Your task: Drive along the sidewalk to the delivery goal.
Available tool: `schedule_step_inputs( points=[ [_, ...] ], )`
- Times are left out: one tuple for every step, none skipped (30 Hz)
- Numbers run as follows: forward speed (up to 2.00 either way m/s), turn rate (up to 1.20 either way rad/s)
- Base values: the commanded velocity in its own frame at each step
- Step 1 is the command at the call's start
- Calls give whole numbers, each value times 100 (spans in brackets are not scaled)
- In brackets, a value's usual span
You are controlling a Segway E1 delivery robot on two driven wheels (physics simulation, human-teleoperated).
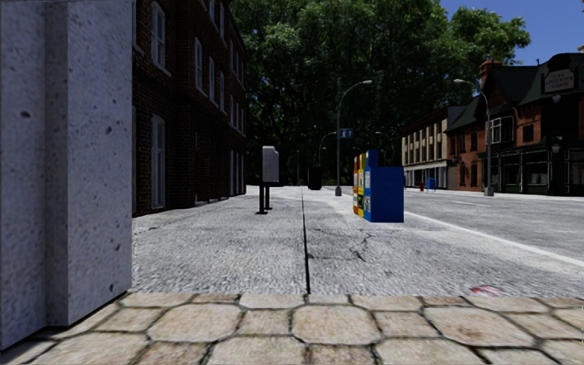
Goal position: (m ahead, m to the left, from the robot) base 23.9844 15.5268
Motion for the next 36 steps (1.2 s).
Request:
schedule_step_inputs(
  points=[
    [200,0],
    [200,0],
    [200,0],
    [200,0],
    [200,0],
    [200,0],
    [200,0],
    [200,0],
    [200,0],
    [200,0],
    [200,0],
    [200,0],
    [200,0],
    [200,0],
    [200,0],
    [200,0],
    [200,0],
    [200,0],
    [200,0],
    [200,0],
    [200,0],
    [200,-64],
    [200,-107],
    [200,-115],
    [200,-77],
    [200,-77],
    [200,-2],
    [200,-1],
    [200,-1],
    [200,-1],
    [200,-1],
    [200,0],
    [200,0],
    [200,0],
    [200,0],
    [200,0]
  ],
)
